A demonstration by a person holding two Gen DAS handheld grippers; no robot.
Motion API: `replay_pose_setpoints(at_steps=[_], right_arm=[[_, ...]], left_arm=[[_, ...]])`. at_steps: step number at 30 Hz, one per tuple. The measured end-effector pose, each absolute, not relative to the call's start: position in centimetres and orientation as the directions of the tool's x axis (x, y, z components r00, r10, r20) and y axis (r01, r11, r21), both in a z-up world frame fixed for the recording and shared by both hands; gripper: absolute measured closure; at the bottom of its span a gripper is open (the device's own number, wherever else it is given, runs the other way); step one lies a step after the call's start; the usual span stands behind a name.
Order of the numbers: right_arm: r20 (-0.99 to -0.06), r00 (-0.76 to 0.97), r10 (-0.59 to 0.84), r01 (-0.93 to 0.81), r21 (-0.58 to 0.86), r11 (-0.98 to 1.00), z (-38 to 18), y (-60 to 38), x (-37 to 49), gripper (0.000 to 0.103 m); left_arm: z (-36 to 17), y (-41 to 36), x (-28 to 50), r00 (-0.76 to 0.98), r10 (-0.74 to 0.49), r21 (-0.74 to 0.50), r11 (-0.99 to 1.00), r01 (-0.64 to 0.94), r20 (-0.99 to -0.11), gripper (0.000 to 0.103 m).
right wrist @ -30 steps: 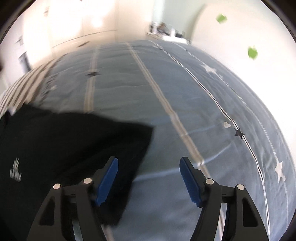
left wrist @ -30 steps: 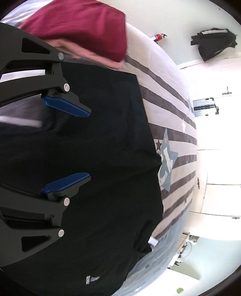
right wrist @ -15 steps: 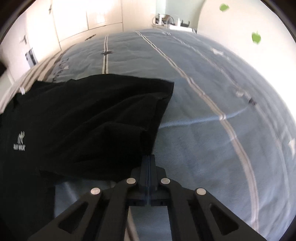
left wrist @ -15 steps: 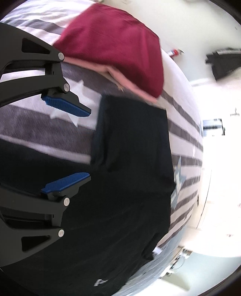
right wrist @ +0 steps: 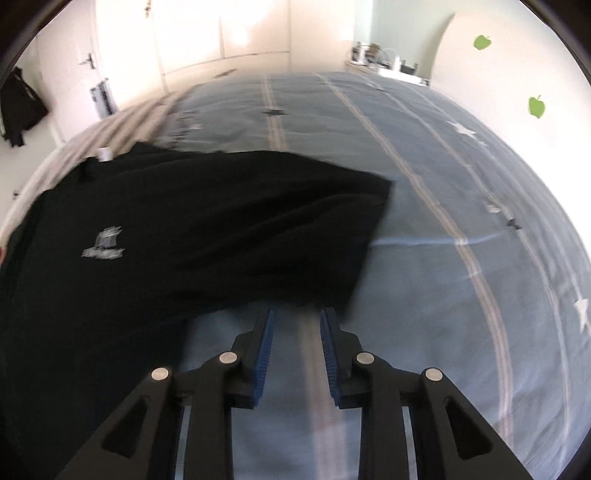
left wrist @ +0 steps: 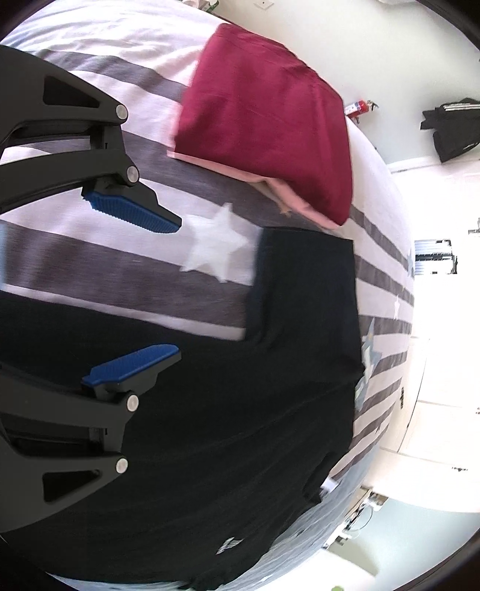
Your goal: Fold clothes
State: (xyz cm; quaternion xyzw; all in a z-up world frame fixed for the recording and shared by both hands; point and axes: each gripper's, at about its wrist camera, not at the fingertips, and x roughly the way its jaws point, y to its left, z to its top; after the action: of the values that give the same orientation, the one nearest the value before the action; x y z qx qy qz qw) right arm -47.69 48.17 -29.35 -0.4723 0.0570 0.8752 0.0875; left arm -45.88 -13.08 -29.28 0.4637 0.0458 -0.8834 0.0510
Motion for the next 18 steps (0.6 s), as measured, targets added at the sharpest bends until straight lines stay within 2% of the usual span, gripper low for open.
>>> replay_pose_setpoints(at_steps=[6,10,14,18], right_arm=[[-0.853,-0.522,0.008,-0.125,0.067,-0.990,-30.3,40.8,-40.9,0.077],[-0.866,-0.500,0.020,-0.077,0.022,-0.997,-30.6,37.4,-34.8,0.077],[-0.886,-0.464,0.028,-0.040,-0.010,-0.999,-31.1,34.6,-30.0,0.068],[-0.898,-0.438,0.044,-0.051,-0.024,-0.998,-31.3,33.7,-26.5,0.066]], left_arm=[[-29.2,-14.2,-39.0,-0.519,-0.020,-0.023,-0.997,0.077,-0.854,0.042],[-29.0,-15.3,-34.3,-0.494,-0.025,0.003,-0.999,0.046,-0.869,0.042],[-29.2,-16.5,-30.0,-0.462,-0.017,-0.003,-0.999,0.042,-0.887,0.041],[-29.3,-16.7,-26.7,-0.446,-0.013,-0.005,-0.999,0.039,-0.895,0.041]])
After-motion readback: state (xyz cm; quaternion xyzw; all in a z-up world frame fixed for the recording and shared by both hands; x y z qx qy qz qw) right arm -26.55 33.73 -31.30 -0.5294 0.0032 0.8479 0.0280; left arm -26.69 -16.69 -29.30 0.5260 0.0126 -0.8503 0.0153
